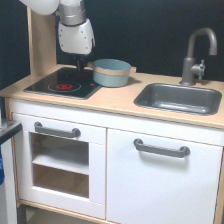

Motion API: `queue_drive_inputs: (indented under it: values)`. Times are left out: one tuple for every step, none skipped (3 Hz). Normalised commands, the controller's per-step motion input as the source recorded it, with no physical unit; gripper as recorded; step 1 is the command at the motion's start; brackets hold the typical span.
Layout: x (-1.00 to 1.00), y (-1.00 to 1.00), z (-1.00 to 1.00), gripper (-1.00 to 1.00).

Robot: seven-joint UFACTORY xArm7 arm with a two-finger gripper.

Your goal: Place the pot in the sink

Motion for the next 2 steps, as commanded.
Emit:
queue_drive_inputs:
  values:
    - [0.85,-0.07,0.98,-1.00]
    - [0.98,0.10,0.58,-1.00]
